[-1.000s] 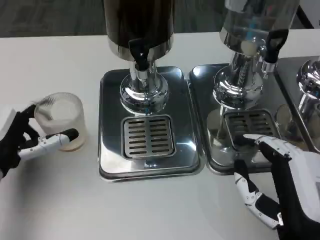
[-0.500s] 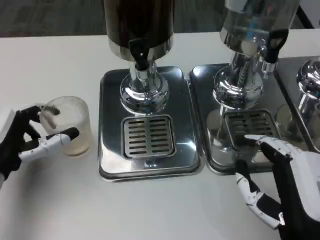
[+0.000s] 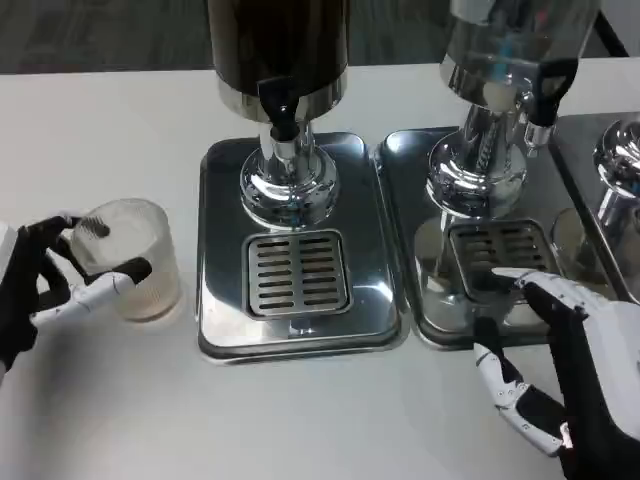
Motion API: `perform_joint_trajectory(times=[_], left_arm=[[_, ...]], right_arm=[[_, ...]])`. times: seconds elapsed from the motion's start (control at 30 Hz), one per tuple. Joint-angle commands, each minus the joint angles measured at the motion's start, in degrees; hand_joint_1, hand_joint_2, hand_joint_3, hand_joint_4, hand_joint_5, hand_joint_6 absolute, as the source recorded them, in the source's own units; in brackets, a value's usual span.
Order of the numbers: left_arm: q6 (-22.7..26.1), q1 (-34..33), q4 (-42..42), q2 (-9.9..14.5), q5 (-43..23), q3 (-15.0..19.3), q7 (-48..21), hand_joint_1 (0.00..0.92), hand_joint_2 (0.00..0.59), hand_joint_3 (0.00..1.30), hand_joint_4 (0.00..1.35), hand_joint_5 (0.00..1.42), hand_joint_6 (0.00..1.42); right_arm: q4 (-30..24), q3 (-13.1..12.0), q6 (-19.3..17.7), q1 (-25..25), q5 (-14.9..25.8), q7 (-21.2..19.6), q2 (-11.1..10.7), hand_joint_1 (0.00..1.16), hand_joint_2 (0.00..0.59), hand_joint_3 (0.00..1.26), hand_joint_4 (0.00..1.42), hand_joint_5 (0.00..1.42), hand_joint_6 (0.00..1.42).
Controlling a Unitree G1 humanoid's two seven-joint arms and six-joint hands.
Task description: Grasp the cup under the faucet to collect the drink, then remove the cup.
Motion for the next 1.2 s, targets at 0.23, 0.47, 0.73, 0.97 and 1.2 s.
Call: perform_joint_trajectory(times=[0.23,0.47,0.73,0.97,1.2], left_arm=[[-2.19,0.47,-0.26,0.17,0.42,0.28,2.90,0.332,0.100,0.61,0.75,1.02,1.34],[-3.35,0.83,-0.70,0.43,0.09,0.76,3.53,0.365,0.085,0.62,0.75,1.03,1.36],[-5.67,1.62,-1.81,0.70,0.14,1.22,4.71,0.372,0.078,0.63,0.77,1.04,1.36],[-7.19,2.13,-3.06,1.00,0.13,1.71,5.95,0.376,0.071,0.63,0.78,1.05,1.38],[-9.93,3.07,-5.78,1.46,0.70,2.20,6.43,0.376,0.070,0.64,0.79,1.05,1.38]], right_arm=[[-0.42,-0.18,-0.63,-0.37,0.72,0.55,-0.43,0.58,0.459,0.43,0.35,0.32,0.31],[-0.31,-0.15,-0.68,-0.73,0.90,0.96,-0.48,0.57,0.463,0.43,0.35,0.32,0.31],[-0.65,-0.12,-0.74,-0.42,0.91,0.91,-0.39,0.58,0.460,0.43,0.35,0.32,0.31],[-0.82,0.15,-0.68,-0.07,0.80,0.84,-0.14,0.57,0.464,0.43,0.35,0.32,0.31],[-1.12,0.28,-0.72,0.37,0.78,0.80,-0.02,0.57,0.466,0.43,0.35,0.32,0.31]])
